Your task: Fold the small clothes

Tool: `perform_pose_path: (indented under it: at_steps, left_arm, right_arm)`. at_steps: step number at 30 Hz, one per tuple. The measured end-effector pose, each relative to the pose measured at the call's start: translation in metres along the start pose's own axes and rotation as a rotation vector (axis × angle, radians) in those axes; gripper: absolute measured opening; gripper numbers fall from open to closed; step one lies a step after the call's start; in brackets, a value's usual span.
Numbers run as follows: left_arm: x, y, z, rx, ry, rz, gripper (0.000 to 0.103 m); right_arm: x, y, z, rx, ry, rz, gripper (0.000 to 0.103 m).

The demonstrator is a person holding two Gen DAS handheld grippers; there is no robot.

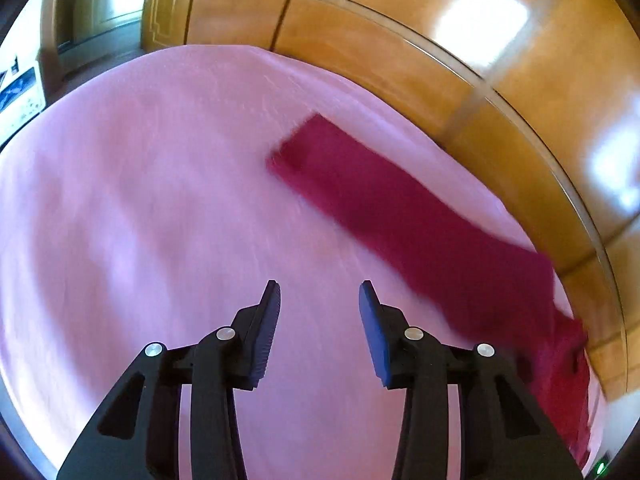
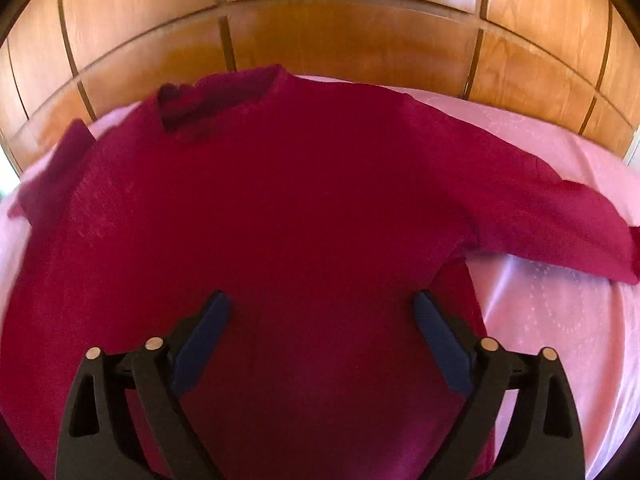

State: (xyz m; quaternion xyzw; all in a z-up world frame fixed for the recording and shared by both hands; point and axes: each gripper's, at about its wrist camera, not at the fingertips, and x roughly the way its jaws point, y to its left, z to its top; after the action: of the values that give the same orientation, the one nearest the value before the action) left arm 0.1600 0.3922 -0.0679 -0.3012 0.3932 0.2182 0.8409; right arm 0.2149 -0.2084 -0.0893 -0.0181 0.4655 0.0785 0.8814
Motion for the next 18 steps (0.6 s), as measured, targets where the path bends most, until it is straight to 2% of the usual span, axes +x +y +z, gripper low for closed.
perform_pose_path:
  at_steps: [4, 8, 12, 13, 14, 15, 17, 18]
  left_arm:
    - [0.033, 0.002, 0.034, -0.082, 0.009, 0.034, 0.040]
    - [0.063, 0.011, 0.056, -0.162, 0.045, 0.055, 0.040]
    - [0.078, -0.001, 0.070, -0.143, 0.043, 0.062, 0.040]
    - [0.079, -0.007, 0.071, -0.117, 0.044, 0.072, 0.036]
    - [0.079, -0.012, 0.072, -0.084, 0.039, 0.070, 0.011]
    - [0.078, -0.014, 0.072, -0.061, 0.038, 0.060, 0.006]
    - [0.061, -0.015, 0.071, -0.041, -0.030, 0.080, 0.006]
    - [0.048, -0.002, 0.069, -0.042, -0.059, 0.089, 0.006]
  right_arm:
    - [0.004, -0.004, -0.001, 0.031, 0.022, 0.039, 0.101]
    - [0.007, 0.000, 0.003, 0.009, 0.029, 0.013, 0.101]
    - [0.011, 0.007, 0.006, -0.006, 0.013, -0.015, 0.101]
    - [0.011, 0.007, 0.005, -0.007, 0.012, -0.015, 0.101]
    - [0.011, 0.006, 0.005, -0.007, 0.011, -0.015, 0.101]
    - [0.012, 0.006, 0.005, -0.007, 0.012, -0.016, 0.101]
    - [0.011, 0.006, 0.005, -0.008, 0.011, -0.016, 0.101]
    - [0.010, 0.005, 0.004, -0.008, 0.011, -0.018, 0.101]
